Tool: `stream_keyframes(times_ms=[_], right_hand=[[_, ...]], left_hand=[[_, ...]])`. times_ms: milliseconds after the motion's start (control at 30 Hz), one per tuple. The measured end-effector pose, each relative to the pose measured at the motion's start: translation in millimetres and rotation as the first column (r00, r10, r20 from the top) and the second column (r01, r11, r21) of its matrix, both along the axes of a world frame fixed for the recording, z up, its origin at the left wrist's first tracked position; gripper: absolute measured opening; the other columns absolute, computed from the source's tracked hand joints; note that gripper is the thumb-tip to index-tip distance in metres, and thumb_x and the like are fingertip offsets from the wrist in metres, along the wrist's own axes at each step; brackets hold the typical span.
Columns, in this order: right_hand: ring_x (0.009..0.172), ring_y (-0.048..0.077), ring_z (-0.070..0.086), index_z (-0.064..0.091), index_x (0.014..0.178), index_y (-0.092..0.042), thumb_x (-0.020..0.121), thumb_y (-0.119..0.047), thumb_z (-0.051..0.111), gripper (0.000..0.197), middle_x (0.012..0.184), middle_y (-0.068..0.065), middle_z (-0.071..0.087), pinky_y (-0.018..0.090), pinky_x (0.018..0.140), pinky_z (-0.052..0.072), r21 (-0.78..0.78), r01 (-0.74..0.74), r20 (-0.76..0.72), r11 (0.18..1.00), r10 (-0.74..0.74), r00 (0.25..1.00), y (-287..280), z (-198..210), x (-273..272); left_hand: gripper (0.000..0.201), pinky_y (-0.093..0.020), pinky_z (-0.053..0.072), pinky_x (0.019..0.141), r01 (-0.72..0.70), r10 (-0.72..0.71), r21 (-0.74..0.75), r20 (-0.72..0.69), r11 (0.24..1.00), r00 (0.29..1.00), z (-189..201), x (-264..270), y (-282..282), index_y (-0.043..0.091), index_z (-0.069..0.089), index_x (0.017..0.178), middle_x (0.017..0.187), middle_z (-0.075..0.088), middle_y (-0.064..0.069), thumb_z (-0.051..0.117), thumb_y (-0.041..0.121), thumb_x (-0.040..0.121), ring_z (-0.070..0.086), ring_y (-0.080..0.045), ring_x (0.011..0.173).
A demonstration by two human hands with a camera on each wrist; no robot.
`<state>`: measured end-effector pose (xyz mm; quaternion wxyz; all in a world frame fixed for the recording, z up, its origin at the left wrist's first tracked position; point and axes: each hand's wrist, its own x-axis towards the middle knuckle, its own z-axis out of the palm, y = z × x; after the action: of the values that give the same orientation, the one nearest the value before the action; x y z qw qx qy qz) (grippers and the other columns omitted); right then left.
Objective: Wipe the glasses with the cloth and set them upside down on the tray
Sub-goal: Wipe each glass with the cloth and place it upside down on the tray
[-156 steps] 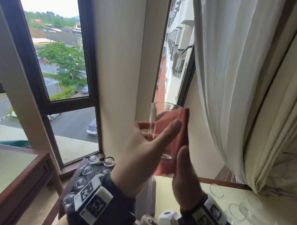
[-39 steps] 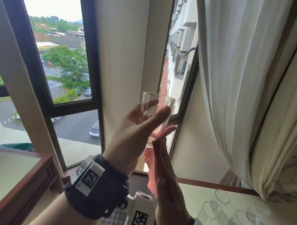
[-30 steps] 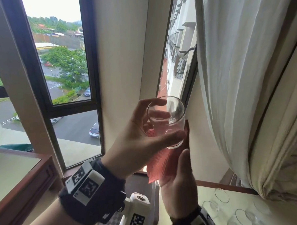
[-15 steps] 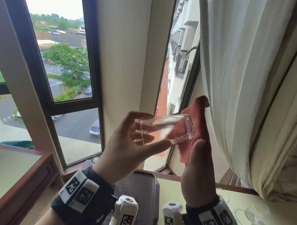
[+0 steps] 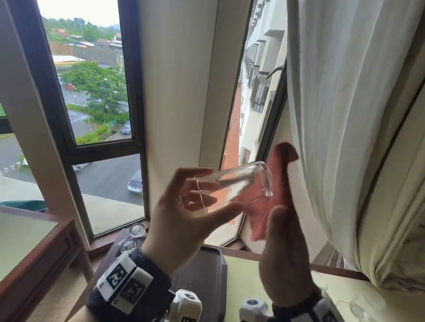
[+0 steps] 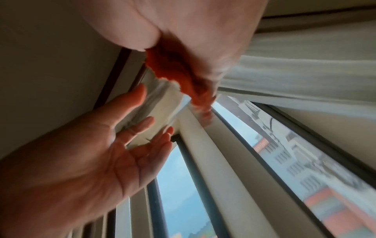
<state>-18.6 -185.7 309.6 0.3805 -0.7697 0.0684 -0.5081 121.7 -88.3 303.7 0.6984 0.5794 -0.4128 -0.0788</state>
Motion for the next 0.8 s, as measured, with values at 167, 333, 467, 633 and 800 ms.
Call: stream_keyframes(times_ms=[167,333,467,633,800], right_hand=[[0.147,0.029,0.039,0.057,0.139,-0.004,0.106,-0.019,0.039,0.040,0.151,0.009,0.051,0.051,0.117,0.036,-0.394,0.142,-0.059,0.908,-0.179,0.982,-13,18,5],[0.061,0.014,0.070,0.070,0.095,-0.004,0.105,-0.040,0.032,0.053,0.067,0.004,0.072,0.013,0.053,0.050,0.283,0.023,-0.072,0.959,-0.003,0.997,-20,44,-12],[0.075,0.004,0.073,0.062,0.109,-0.024,0.098,-0.045,0.030,0.040,0.085,-0.023,0.074,0.007,0.064,0.052,0.329,0.027,-0.061,0.944,-0.007,0.998,-2,18,-8],[0.153,0.033,0.025,0.047,0.149,-0.012,0.108,-0.033,0.037,0.047,0.160,0.010,0.039,0.049,0.124,0.024,-0.307,0.087,-0.158,0.948,-0.141,0.977,-1,10,4],[0.071,-0.009,0.063,0.070,0.102,-0.019,0.106,-0.028,0.042,0.030,0.080,-0.022,0.070,0.007,0.064,0.047,-0.022,0.019,-0.061,1.000,-0.020,0.998,-18,38,-6]], left_hand=[[0.071,-0.043,0.064,0.090,0.097,-0.097,0.057,-0.007,0.994,0.995,-7,-1,-1,0.039,0.066,0.119,0.110,0.078,0.001,0.099,0.049,0.056,0.076,-0.023,0.095],[0.067,-0.037,0.062,0.087,0.227,-0.230,-0.043,-0.089,0.973,0.969,-6,-5,1,0.027,0.066,0.119,0.111,0.077,-0.012,0.098,0.028,0.060,0.075,-0.028,0.093],[0.067,-0.044,0.064,0.086,0.156,-0.166,-0.078,-0.150,0.985,0.975,-4,1,-2,0.027,0.066,0.120,0.111,0.077,-0.013,0.097,0.031,0.060,0.076,-0.035,0.092],[0.070,-0.045,0.065,0.087,0.073,-0.072,0.014,-0.082,0.997,0.994,-9,1,-2,0.035,0.067,0.119,0.108,0.079,-0.002,0.098,0.046,0.057,0.077,-0.026,0.092],[0.070,-0.035,0.063,0.090,0.137,-0.137,-0.002,-0.041,0.991,0.990,-8,-5,4,0.028,0.067,0.120,0.112,0.079,-0.005,0.104,0.029,0.060,0.076,-0.025,0.097]])
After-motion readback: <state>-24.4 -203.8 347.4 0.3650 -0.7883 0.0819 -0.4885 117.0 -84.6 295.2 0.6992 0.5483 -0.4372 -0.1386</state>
